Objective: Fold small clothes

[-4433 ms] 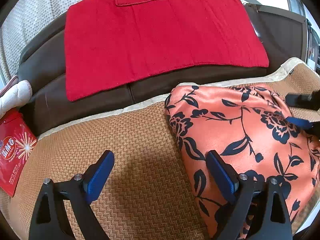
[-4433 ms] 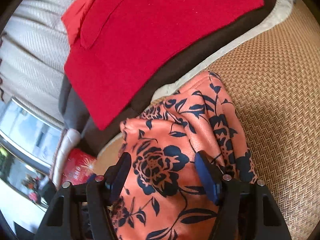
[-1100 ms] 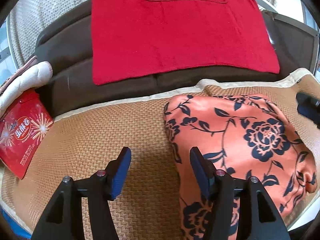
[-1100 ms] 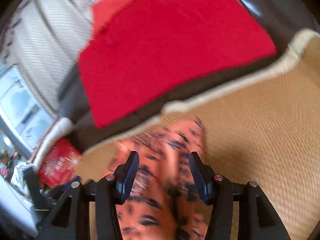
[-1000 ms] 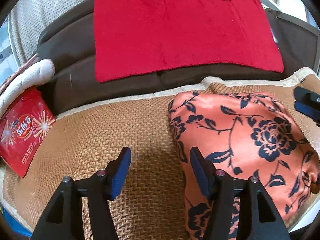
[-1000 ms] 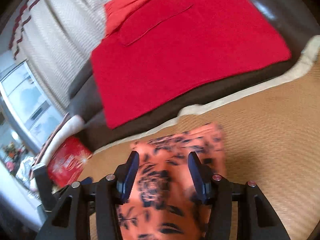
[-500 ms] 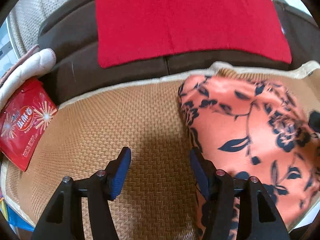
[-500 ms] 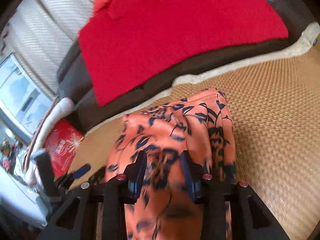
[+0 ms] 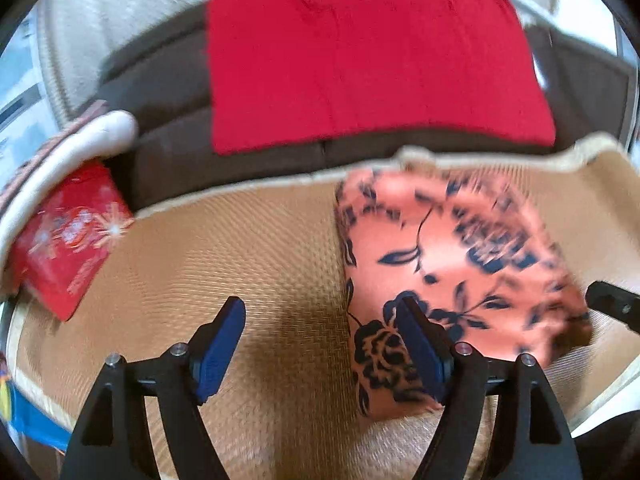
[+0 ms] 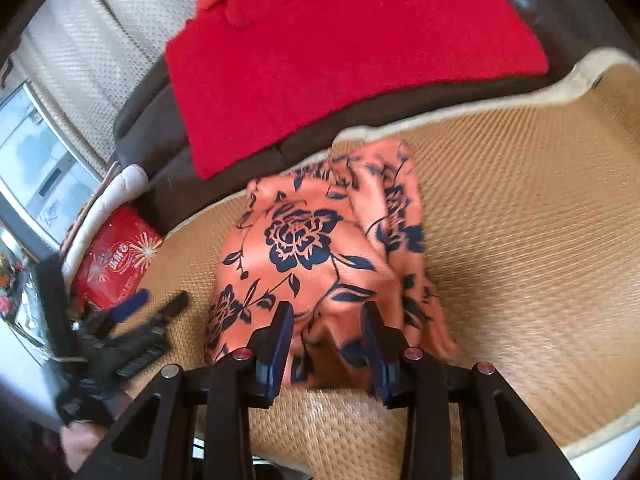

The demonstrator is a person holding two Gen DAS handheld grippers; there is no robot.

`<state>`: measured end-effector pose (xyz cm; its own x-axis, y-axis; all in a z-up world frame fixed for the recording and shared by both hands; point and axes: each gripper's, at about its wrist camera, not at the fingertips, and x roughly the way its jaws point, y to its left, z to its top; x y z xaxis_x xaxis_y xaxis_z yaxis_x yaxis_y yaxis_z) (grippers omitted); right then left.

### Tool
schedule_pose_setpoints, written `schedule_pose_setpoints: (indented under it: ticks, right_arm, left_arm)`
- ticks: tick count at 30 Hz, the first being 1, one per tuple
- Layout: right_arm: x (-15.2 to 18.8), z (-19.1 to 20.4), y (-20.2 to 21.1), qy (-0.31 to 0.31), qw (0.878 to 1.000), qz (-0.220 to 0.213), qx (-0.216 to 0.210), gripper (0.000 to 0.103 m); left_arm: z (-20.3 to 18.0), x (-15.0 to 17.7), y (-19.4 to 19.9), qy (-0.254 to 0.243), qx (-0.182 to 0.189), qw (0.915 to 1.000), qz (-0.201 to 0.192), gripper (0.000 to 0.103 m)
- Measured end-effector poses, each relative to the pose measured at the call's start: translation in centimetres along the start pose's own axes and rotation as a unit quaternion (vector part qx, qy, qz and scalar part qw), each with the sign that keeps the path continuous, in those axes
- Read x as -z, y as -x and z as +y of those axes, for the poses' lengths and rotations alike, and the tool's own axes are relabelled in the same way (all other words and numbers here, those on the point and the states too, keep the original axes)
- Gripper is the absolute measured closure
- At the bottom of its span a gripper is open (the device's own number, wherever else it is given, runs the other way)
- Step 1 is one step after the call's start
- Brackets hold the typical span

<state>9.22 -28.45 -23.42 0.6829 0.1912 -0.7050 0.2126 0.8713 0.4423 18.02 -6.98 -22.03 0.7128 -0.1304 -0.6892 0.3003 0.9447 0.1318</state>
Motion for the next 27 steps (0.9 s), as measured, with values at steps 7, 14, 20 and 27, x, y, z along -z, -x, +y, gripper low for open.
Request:
schedule_pose_setpoints:
  ticks: [7,14,20,27]
  right_arm:
    - [0.1,4.1,9.3,0.07,0.994,-0.085,0.023,0.031]
    - [0.9,7.3,14.9,0.093,0.989,-0.106,0.043,0.031]
    - [2.1,9.3,18.6,0.102,0.987,-0.121,0.039,0.031]
    - [3.1,12.4,23.0,0.133,0.978,-0.159,0.038,0.031]
  left_arm:
    - [1.7,-0.8,10.2,0.013,-0.049,0.9958,-0.076,0.006]
    - [4.2,-0.2,17.5,0.064,-0.017,0.9889,-0.133,0.001]
    - [5.0,0.2,22.0,0.077,-0.077,0.9793,-0.171,0.001]
    - [4.3,0.8,27.6,0.057,-0.098,0.9669,-0.228,0.0]
